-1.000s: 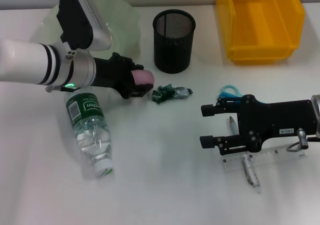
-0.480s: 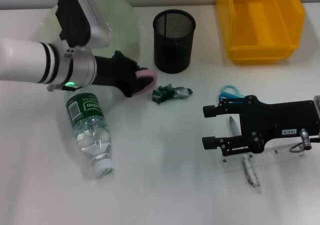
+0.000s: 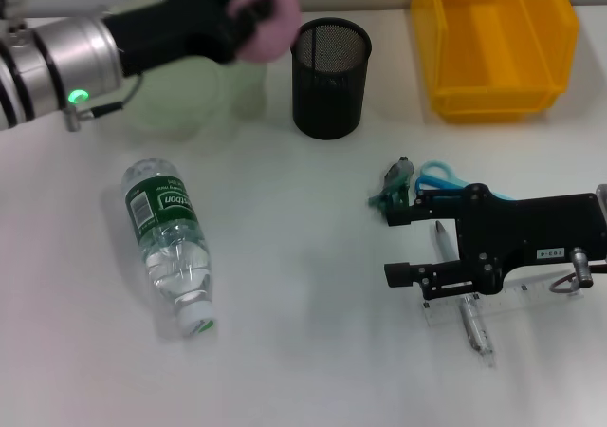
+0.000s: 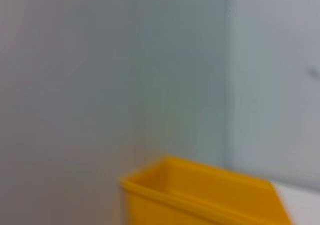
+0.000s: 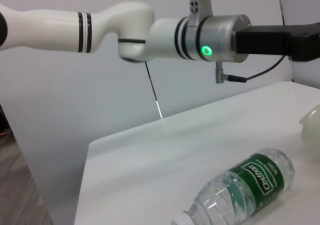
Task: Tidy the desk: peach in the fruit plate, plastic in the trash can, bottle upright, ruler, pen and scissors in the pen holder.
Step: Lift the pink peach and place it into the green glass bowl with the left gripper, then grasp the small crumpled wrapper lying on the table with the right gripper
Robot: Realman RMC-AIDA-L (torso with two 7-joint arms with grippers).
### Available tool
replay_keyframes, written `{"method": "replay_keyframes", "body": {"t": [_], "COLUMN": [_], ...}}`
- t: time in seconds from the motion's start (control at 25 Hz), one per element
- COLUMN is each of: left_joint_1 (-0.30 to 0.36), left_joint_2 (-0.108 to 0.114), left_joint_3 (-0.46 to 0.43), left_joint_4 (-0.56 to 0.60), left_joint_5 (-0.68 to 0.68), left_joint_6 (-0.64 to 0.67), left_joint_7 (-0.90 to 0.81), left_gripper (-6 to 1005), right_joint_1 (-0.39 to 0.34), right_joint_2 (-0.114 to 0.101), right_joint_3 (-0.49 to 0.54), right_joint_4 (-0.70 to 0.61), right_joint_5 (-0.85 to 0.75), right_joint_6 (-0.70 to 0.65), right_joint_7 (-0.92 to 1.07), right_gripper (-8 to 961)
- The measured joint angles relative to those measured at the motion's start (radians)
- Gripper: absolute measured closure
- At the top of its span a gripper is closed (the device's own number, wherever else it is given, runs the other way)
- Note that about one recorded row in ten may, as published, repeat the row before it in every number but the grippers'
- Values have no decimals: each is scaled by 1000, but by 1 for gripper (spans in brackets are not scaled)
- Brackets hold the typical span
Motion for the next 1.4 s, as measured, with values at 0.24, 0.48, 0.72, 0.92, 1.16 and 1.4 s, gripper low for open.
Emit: {"method": "replay_keyframes", "body": {"t": [0.24,0.48,0.72,0.92,1.16,1.4], "left_joint_1": [-37,-73,-81,-75,-23,56], "left_joint_2": [-1,-4,-4,-4,17,83], "left_joint_3": [-49,-47,-51,-52,-52,-41], "left_joint_4": [-121,-188,-211,-213,-196,-191], "left_joint_5": [-84,-87,-90,-97,-129,-74], "left_joint_6": [-230,-396,-440,-439,-149,413], "left_joint_7": [69,75,76,70,25,-11], "left_gripper": [875,922,677,573,402,214], "right_joint_1": [-1,0,1,2,10,41], "right_joint_2": [1,2,3,2,-6,-75], "right_joint_3": [0,0,0,1,91,179], "right_joint_4": [0,0,0,0,-4,-31], "right_joint_5": [0,1,9,10,11,13], "right_joint_6": [-13,-15,-10,-9,-24,-137], "right_joint_7": [0,3,3,3,42,222], "right_gripper": [189,189,189,190,190,190]}}
